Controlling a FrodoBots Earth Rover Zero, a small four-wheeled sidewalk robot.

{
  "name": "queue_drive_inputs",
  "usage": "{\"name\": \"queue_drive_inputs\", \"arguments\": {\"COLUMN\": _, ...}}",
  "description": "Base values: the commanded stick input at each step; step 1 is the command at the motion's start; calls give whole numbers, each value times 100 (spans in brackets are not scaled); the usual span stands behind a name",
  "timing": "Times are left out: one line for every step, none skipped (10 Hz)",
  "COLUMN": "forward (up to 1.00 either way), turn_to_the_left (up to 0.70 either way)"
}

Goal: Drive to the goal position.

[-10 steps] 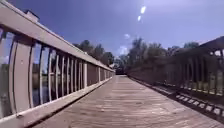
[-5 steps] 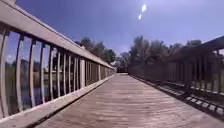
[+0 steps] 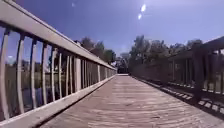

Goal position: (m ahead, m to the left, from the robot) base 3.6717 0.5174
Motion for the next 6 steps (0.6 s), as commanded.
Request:
{"name": "queue_drive_inputs", "arguments": {"forward": 70, "turn_to_the_left": -13}}
{"name": "queue_drive_inputs", "arguments": {"forward": 70, "turn_to_the_left": -25}}
{"name": "queue_drive_inputs", "arguments": {"forward": 70, "turn_to_the_left": -34}}
{"name": "queue_drive_inputs", "arguments": {"forward": 70, "turn_to_the_left": -9}}
{"name": "queue_drive_inputs", "arguments": {"forward": 70, "turn_to_the_left": 0}}
{"name": "queue_drive_inputs", "arguments": {"forward": 70, "turn_to_the_left": 0}}
